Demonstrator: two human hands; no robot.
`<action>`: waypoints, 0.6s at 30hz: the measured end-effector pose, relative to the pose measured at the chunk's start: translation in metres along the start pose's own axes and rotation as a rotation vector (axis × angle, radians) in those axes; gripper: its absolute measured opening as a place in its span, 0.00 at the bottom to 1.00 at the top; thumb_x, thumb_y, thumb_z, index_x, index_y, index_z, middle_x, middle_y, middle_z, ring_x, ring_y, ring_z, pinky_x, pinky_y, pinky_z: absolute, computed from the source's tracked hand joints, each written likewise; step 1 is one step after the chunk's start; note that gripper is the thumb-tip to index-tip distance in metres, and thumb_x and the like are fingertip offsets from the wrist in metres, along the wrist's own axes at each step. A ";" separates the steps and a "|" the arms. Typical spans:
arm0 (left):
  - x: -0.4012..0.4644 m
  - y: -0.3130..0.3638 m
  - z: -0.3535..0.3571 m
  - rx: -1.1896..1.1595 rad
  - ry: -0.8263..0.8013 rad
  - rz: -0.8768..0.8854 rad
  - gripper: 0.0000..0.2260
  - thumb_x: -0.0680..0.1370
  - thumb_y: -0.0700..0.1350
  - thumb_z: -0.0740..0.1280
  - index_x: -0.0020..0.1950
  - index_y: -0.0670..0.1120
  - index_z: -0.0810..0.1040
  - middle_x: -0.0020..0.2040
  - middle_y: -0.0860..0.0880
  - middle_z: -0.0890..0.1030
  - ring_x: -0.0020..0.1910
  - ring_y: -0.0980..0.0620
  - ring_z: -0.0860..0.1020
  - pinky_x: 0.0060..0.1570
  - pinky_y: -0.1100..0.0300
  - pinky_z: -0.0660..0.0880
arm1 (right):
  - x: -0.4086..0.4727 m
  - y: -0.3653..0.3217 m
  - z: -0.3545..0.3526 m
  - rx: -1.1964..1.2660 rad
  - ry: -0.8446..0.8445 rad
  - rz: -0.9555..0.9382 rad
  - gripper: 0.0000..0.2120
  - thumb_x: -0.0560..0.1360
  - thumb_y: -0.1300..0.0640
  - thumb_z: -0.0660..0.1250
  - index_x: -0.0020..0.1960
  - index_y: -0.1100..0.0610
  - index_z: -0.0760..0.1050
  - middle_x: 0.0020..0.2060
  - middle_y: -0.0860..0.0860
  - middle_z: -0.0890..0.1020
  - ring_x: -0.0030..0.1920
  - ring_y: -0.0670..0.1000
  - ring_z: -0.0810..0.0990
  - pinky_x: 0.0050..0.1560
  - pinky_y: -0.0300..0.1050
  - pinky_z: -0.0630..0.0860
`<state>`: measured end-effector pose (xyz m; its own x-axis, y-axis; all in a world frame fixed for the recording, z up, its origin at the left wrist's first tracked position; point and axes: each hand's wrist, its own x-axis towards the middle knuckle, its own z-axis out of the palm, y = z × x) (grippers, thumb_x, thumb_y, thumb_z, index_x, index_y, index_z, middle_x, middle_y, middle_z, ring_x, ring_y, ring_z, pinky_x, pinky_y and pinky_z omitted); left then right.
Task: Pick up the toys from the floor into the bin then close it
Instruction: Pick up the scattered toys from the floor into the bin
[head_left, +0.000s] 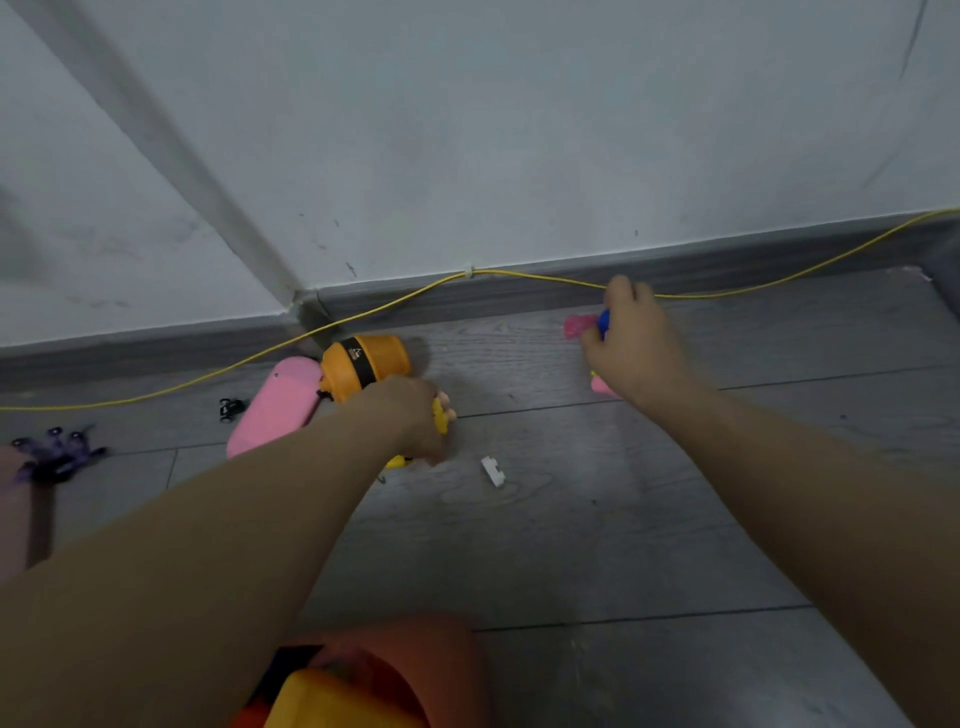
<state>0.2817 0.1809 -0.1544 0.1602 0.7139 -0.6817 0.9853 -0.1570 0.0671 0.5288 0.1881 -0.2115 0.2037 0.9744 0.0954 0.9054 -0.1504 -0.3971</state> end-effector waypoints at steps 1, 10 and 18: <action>0.000 0.000 0.003 -0.005 0.004 -0.009 0.27 0.72 0.49 0.74 0.69 0.49 0.71 0.66 0.55 0.74 0.62 0.53 0.74 0.52 0.63 0.70 | 0.000 -0.004 0.002 -0.020 -0.003 -0.067 0.15 0.74 0.55 0.64 0.58 0.60 0.70 0.51 0.63 0.74 0.47 0.67 0.77 0.43 0.55 0.74; 0.000 0.002 0.010 0.126 0.132 0.014 0.22 0.74 0.49 0.69 0.67 0.49 0.69 0.60 0.46 0.76 0.55 0.45 0.77 0.45 0.53 0.77 | 0.006 -0.021 0.018 -0.159 -0.222 -0.050 0.17 0.76 0.59 0.62 0.64 0.55 0.69 0.60 0.64 0.69 0.57 0.67 0.72 0.54 0.53 0.72; -0.007 0.034 0.015 0.117 0.054 0.345 0.25 0.70 0.59 0.73 0.63 0.53 0.72 0.54 0.50 0.78 0.52 0.49 0.77 0.50 0.50 0.79 | -0.013 -0.013 0.015 -0.079 -0.178 -0.019 0.14 0.78 0.58 0.62 0.62 0.58 0.72 0.58 0.65 0.69 0.53 0.67 0.74 0.52 0.53 0.73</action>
<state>0.3128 0.1605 -0.1590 0.4876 0.6397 -0.5942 0.8599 -0.4697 0.2000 0.5085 0.1803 -0.2211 0.1234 0.9903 -0.0631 0.9364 -0.1373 -0.3230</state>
